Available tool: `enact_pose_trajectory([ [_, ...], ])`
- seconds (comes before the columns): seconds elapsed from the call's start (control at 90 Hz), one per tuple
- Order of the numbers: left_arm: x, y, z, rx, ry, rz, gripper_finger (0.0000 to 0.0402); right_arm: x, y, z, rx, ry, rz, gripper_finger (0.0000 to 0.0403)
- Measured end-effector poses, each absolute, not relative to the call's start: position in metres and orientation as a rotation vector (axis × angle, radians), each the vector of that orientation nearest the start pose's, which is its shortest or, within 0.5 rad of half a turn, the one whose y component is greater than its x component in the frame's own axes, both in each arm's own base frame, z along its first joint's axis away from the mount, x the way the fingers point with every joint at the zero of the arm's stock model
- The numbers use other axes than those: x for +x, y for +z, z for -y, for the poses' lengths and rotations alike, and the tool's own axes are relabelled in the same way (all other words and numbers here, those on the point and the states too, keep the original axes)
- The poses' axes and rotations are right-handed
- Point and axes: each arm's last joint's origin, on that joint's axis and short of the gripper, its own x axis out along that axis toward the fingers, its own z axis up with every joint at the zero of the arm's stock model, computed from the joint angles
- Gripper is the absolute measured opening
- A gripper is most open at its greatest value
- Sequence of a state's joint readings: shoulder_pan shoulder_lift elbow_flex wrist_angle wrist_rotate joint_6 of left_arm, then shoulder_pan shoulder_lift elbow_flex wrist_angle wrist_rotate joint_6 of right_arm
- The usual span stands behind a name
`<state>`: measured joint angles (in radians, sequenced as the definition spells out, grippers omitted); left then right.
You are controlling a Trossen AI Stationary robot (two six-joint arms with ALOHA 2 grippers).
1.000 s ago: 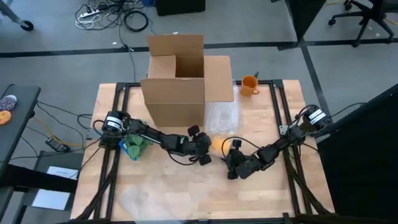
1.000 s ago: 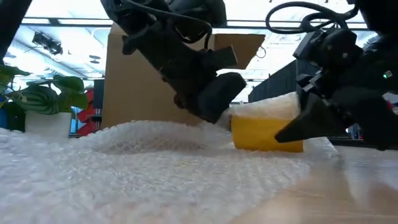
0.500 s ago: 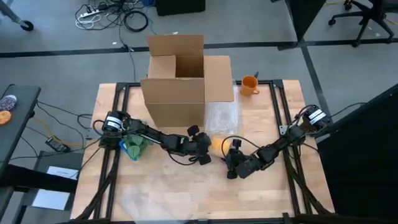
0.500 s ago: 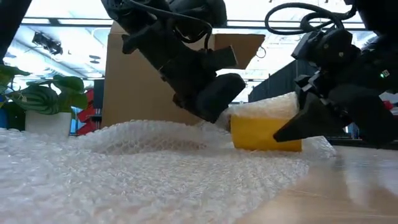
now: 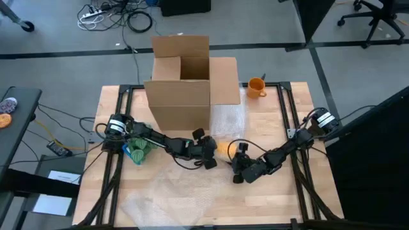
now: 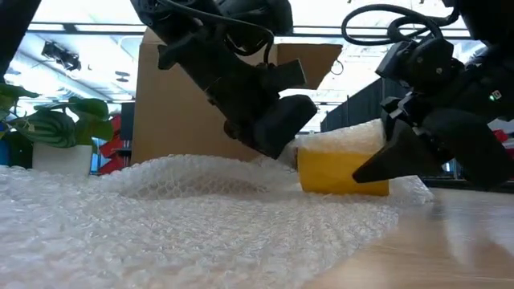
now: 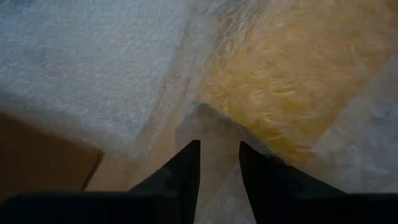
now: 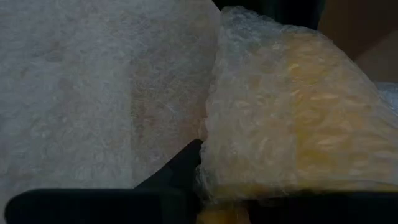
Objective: Wrap mug
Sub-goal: Wrap the yellow mug with the bubble wrap
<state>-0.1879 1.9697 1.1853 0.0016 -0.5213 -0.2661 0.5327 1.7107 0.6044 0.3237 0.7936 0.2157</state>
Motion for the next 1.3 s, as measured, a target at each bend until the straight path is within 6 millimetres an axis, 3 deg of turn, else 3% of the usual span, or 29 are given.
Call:
enact_pose_trajectory([
  [1.3,0.3997,0.1511,0.0612,0.020,0.408,-0.686,0.0099,0.2544,0.1104,-0.1237,-0.262,-0.329,-0.584,0.0074],
])
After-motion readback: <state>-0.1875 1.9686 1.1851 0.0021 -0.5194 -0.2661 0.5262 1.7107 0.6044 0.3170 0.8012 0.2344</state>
